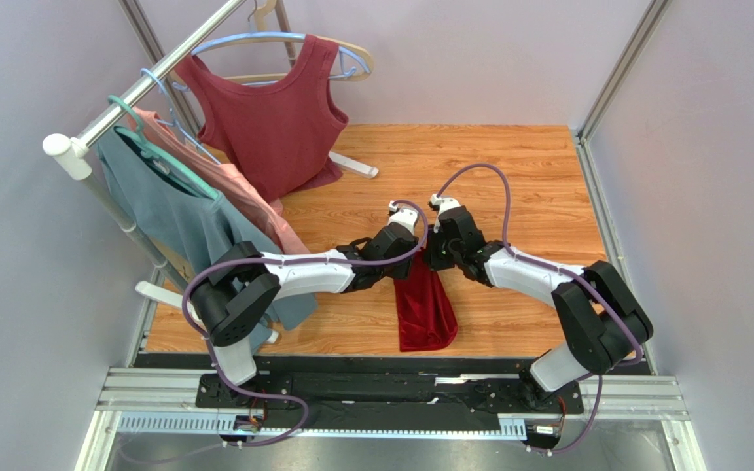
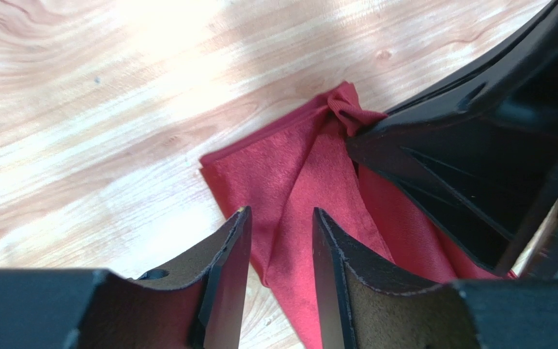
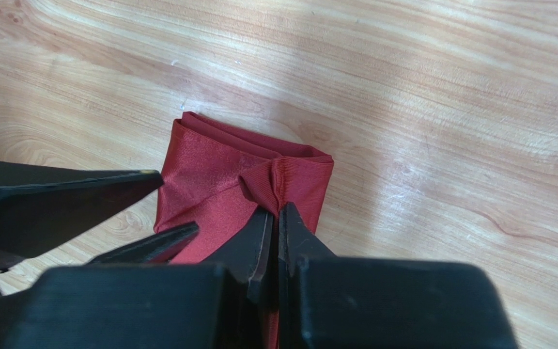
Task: Fold the napkin into a case and place the utensils inside
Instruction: Grasp the top corner of the smaller rectangle folded napkin from the folded napkin.
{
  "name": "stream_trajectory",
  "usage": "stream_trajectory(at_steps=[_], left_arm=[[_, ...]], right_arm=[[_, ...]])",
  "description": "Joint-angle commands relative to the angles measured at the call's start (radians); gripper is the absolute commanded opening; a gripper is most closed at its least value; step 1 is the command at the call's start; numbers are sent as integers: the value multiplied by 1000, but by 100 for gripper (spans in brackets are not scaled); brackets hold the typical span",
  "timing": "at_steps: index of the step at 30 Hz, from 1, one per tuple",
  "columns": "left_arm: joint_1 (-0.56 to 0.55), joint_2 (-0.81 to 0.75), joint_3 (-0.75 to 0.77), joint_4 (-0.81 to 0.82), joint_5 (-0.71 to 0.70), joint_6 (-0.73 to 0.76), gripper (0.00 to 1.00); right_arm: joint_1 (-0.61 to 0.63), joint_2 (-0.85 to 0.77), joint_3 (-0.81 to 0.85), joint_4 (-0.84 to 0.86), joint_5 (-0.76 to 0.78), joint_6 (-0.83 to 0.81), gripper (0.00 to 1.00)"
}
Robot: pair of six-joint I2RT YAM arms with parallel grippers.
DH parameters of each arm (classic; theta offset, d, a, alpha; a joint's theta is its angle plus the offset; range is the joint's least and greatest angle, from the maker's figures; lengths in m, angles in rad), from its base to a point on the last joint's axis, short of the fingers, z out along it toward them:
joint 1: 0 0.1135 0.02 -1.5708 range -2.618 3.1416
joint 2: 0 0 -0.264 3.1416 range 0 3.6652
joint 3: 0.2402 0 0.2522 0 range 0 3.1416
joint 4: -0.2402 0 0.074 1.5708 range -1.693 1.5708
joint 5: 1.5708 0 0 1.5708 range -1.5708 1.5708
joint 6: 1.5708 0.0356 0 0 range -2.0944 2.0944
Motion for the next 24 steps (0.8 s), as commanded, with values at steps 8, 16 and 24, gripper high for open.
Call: stream_trajectory(at_steps=[8,16,24], left_arm=[[-6,34,53,-9,-9,44,42],[-8,90,97,-40,-12,53,35],[-5,56,107,-66,-5,30,0]], right_arm=[[-10,-21,-10,38,-25,12,0],[-11,-21,-11,38,-33,16,0],[-10,-39,-8,17,-92,50,0]])
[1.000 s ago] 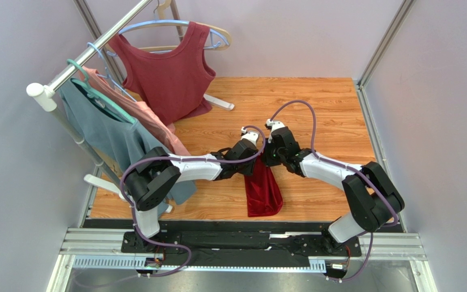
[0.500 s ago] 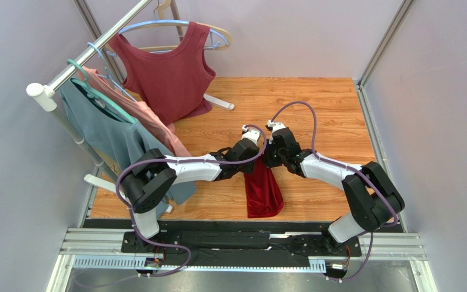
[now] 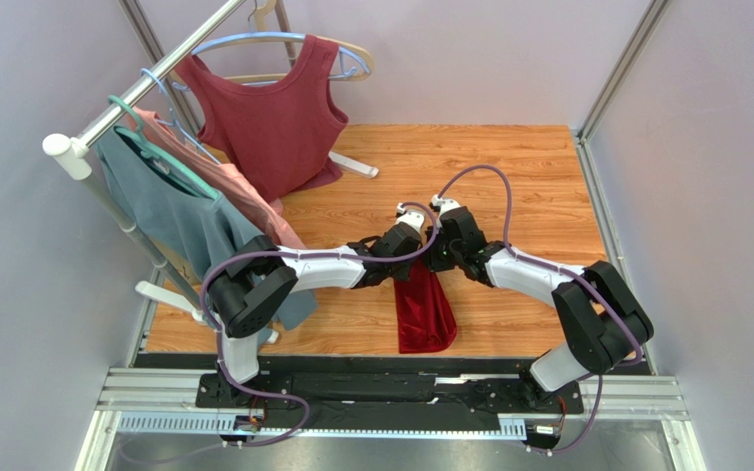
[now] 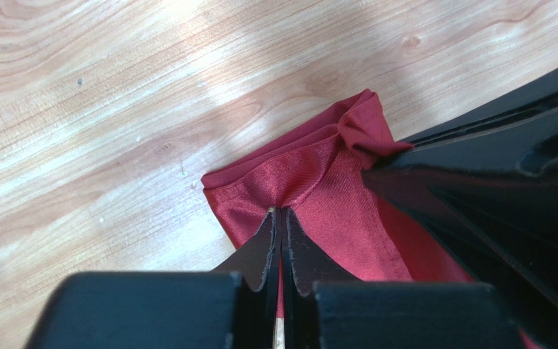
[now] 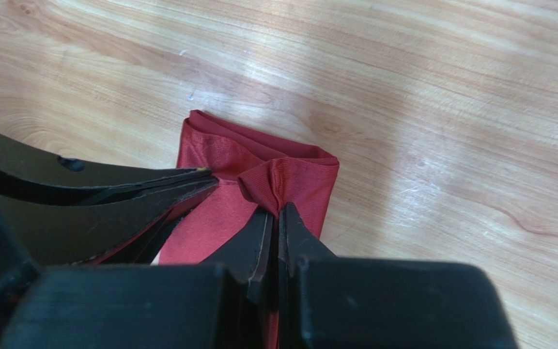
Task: Fold the napkin into a case and place the utensils inside
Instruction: Grasp the top corner of the smaller rectangle folded napkin from the folded napkin.
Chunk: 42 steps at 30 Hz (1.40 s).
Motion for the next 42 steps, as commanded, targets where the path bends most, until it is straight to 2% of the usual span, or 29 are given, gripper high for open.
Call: stream_trajectory(at_steps=[1,8,11,22,26,30,35,42], left_arm=[[4,-43,34,-11,19,-17,0],[42,-54,22,15,181,-98,0],[62,-80,-22,83,215,-140,0],[107,-134,-59,135,233,-163,0],[108,-137,-81,169,269,-175,0],[108,-138,-96,176,287,-181,0],[107,-160,-111,176,301,-174,0],[105,-177,-133,195,344,-172,0]], right_arm=[[-2,-40,6,9,-67,31,0],[-4,-46,7,-14,-184,59,0],[-4,-29,-5,0,-218,70,0],[-1,26,-62,90,-330,91,0],[1,63,-51,65,-286,111,0],[2,74,-36,55,-188,199,0],[2,124,13,-9,-141,267,0],[10,112,47,-72,-34,347,0]])
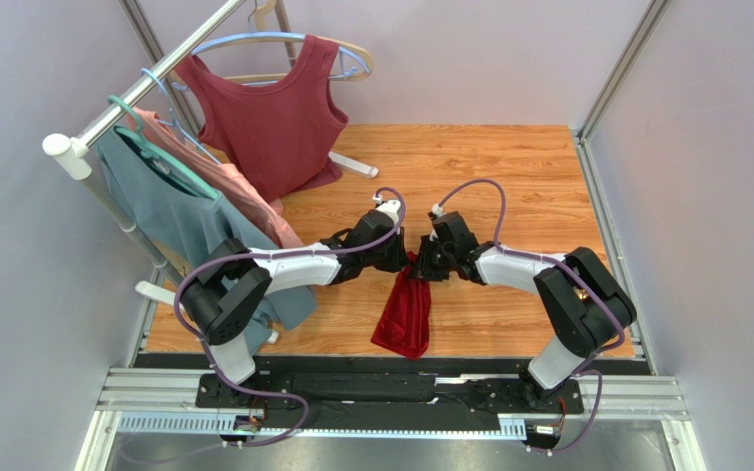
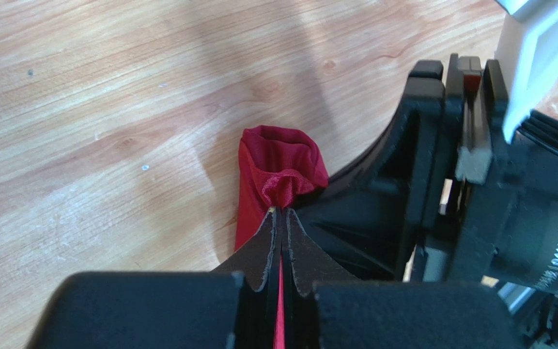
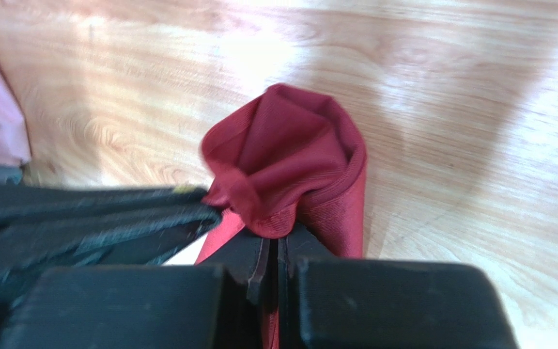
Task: Fold the napkin into a case and place the utensils inside
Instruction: Grasp the top corner of the smaller rectangle folded napkin from the folded napkin.
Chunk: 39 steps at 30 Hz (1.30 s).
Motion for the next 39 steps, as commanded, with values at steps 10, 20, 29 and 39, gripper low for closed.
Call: stream_trajectory(at_steps=[10,20,29,39], left_arm=[[-21,-24,9,15,37,-13,0],[-24,-33,-2,12,31,-5,0],[-22,-44,0,-25,-20,-25,0],[-22,-47,-8,-26,-20,-36,0]], right_arm=[[5,12,106,-129,204,194,1],[23,-28,14,147,187,171,3],[23,-13,-15,160,-6,44,24],[12,-79,-32,103,-81,-37,39]])
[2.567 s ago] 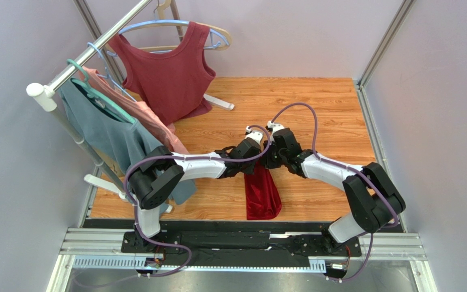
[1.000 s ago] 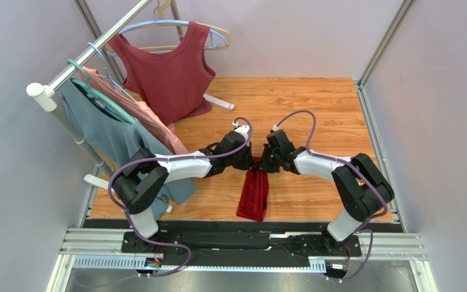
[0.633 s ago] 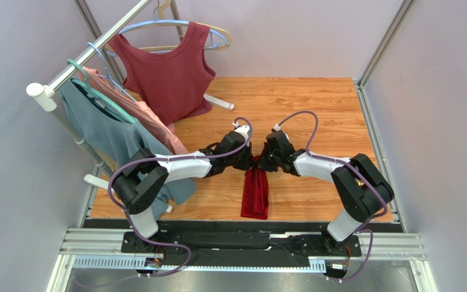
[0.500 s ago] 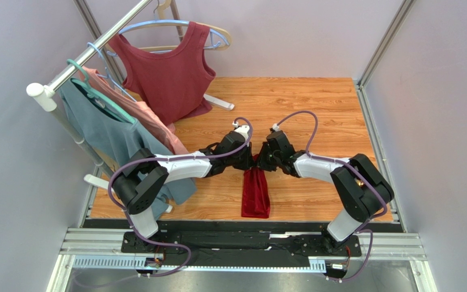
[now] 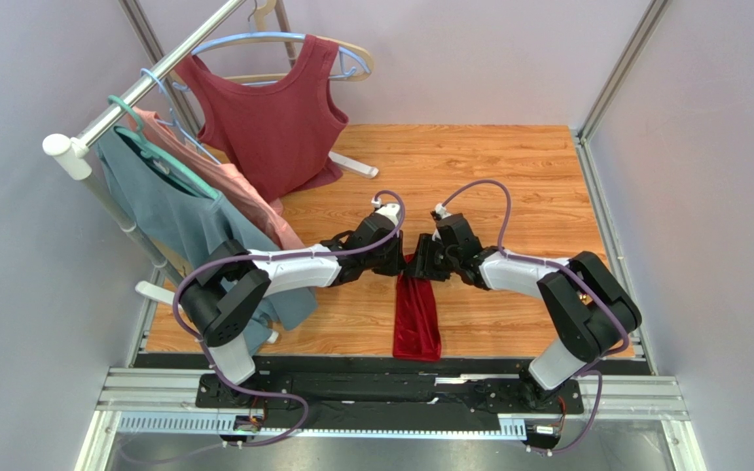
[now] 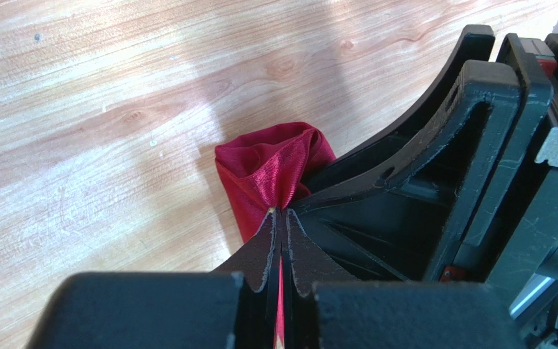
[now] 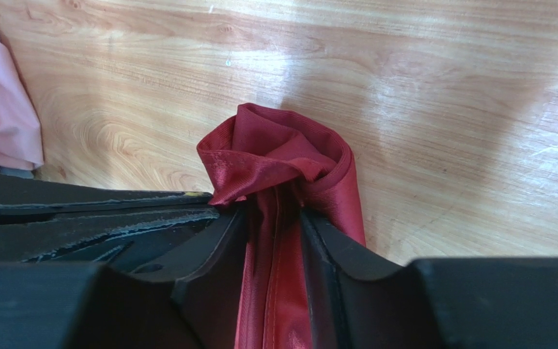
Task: Fold the napkin into a case and place the utensils inside
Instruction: Grasp the top corner of the smaller rectangle folded napkin from the folded napkin.
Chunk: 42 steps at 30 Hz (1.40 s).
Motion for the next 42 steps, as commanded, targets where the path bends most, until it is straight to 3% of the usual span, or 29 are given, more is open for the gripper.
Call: stream_trajectory(at_steps=[1,5,11,23,33,36,40,42], left_arm=[[-9,-37,-3,19,7,-16,0],[-9,-40,-1,16,7,-17,0],[-9,-35,2,17,20,-19,0],[-9,-44,-1,14,40,-16,0],[-9,-34,-4,19,56,-11,0],[-9,-31,-4,20,60,-11,0],[-9,-27,-1,19,65,-11,0],[-9,-29,-3,19,65,-13,0]], right_arm=[[3,-48,11,19,-98,-62,39],[-3,-58,6,16,-139,-75,51],[-11,-103,-8,7,-161,-79,54],[-54,-134,-83,62,-201,-19,46],[-172,-190,-112,73,-288,33,49],[-174,-189,-124,38,-253,31,38],[-174,-157,-143,64,-259,36,1],[-167,-143,-149,85,-262,50,0]])
